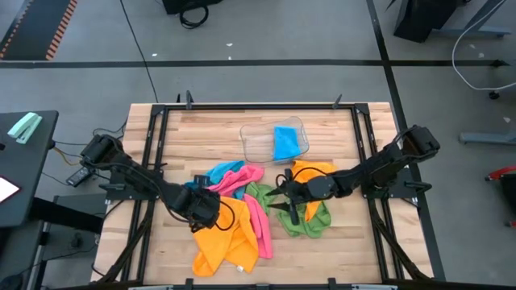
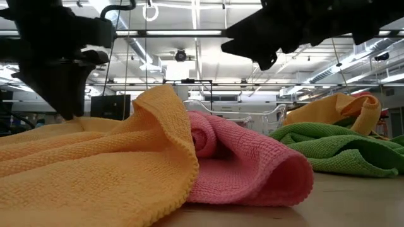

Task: Fold microfiber towels
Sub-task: Fold the left yellow microfiber cloth

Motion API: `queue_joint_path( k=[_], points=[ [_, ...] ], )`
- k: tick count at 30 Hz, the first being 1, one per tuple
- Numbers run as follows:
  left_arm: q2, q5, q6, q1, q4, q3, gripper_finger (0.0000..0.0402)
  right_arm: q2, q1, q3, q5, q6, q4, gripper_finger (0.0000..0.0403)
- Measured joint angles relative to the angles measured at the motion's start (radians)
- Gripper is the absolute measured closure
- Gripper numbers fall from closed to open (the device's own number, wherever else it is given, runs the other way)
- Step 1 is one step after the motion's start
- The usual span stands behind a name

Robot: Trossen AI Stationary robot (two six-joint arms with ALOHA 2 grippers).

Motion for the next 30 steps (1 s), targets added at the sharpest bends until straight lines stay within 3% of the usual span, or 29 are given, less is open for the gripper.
queue_joint_path(
  k=[8, 16, 22, 28, 30],
  points=[
    [0.001, -0.102, 0.016, -0.022, -0.04, 0.0, 0.023, 0.0, 0.099, 0.0, 0.146, 0.015, 0.007, 0.0219],
    [0.011, -0.068, 0.022, 0.004, -0.02, -0.041, 0.0211, 0.0, 0.139, 0.0, 0.19, 0.022, 0.034, 0.0219],
    [0.011, -0.069, 0.021, 0.027, 0.004, -0.053, 0.0254, 0.0, 0.14, 0.0, 0.19, 0.029, 0.034, 0.0219],
    [0.011, -0.036, 0.021, 0.027, 0.034, -0.053, 0.0376, 0.0, 0.14, 0.0, 0.205, 0.027, 0.025, 0.0219],
    [0.01, -0.044, 0.023, 0.024, 0.054, -0.053, 0.0388, 0.0, 0.14, 0.0, 0.211, 0.027, 0.021, 0.0219]
  ],
)
